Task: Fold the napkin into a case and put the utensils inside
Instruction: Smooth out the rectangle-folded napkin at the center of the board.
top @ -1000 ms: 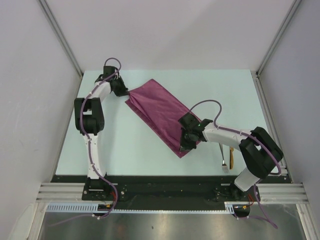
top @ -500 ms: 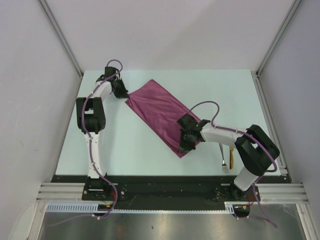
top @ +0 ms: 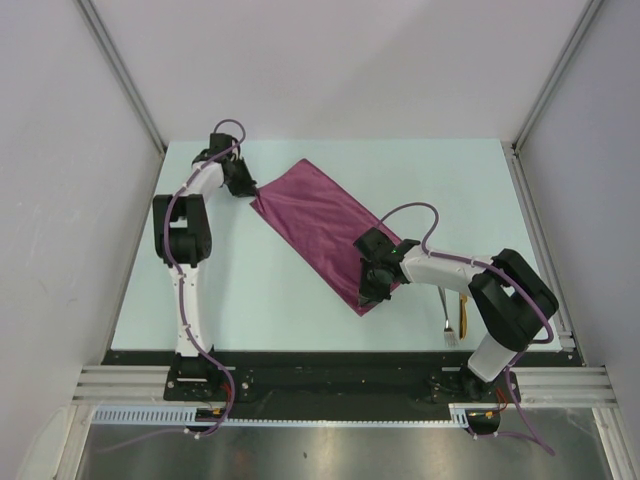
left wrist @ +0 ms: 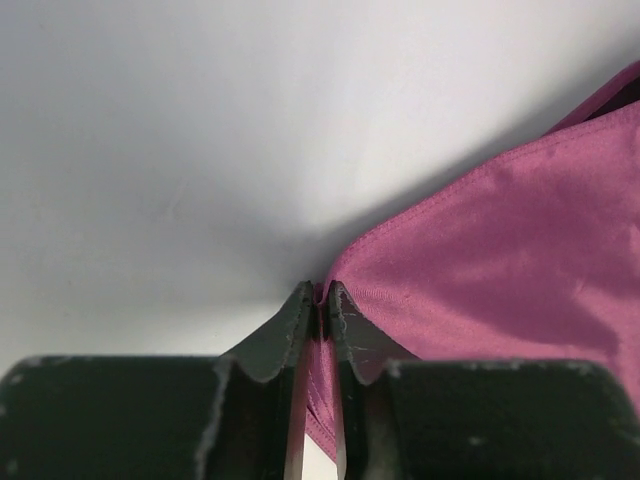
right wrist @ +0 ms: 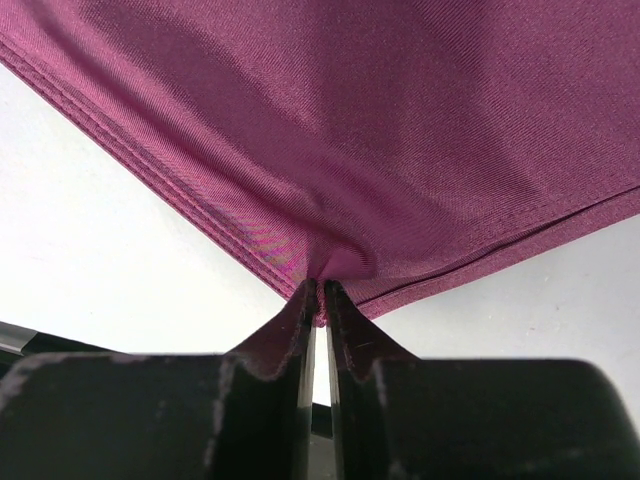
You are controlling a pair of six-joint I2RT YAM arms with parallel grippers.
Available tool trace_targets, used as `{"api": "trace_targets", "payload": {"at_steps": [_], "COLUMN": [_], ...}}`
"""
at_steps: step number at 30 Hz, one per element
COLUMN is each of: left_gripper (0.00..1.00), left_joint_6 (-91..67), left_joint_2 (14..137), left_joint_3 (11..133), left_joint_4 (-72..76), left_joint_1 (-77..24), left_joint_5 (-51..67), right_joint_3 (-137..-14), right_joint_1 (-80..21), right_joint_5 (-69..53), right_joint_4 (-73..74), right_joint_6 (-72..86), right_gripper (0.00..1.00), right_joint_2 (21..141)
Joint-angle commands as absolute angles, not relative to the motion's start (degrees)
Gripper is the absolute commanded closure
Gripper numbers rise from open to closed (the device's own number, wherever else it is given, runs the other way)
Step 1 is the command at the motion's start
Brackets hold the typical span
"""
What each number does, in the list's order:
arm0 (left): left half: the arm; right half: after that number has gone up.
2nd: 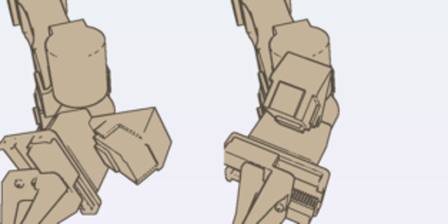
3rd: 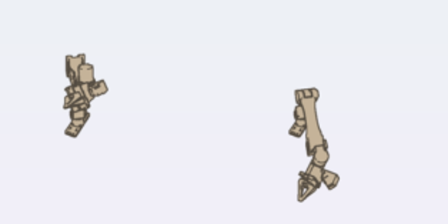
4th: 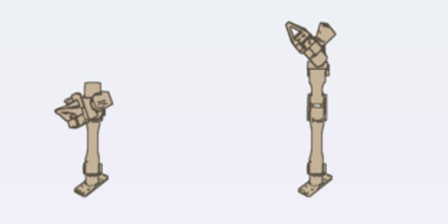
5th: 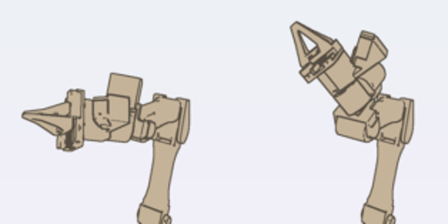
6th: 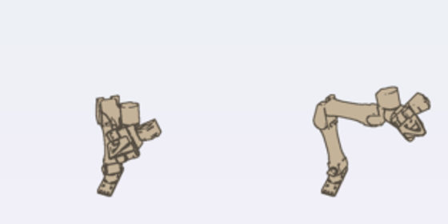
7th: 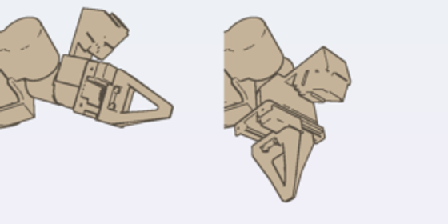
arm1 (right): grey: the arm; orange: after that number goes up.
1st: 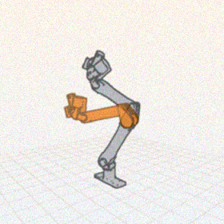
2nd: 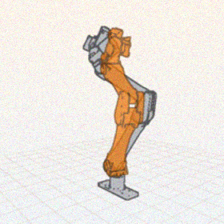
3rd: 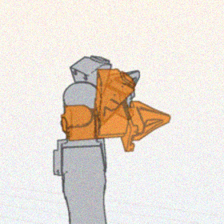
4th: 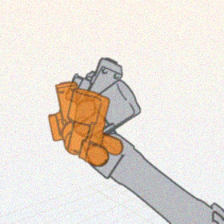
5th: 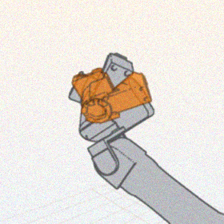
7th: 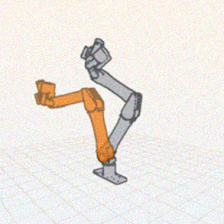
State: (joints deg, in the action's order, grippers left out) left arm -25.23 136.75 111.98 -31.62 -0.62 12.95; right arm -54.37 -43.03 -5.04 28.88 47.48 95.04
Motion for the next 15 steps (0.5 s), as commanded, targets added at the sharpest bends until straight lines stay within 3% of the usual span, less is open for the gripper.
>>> {"api": "trace_targets", "payload": {"at_steps": [1,15], "left_gripper": [0.82,0.49], "left_joint_6": [-23.6,-21.8], "left_joint_2": [136.8,132.3], "left_joint_3": [114.9,115.5], "left_joint_4": [-32.3,-36.7], "left_joint_1": [-0.8,-0.8], "left_joint_5": [11.6,9.5], "right_joint_3": [-55.2,-53.6], "right_joint_1": [-43.2,-41.8], "right_joint_5": [-4.7,-4.4], "right_joint_4": [29.5,29.6], "right_joint_6": [47.7,47.5], "right_gripper": [0.87,0.89], "right_joint_2": [94.1,91.2]}}
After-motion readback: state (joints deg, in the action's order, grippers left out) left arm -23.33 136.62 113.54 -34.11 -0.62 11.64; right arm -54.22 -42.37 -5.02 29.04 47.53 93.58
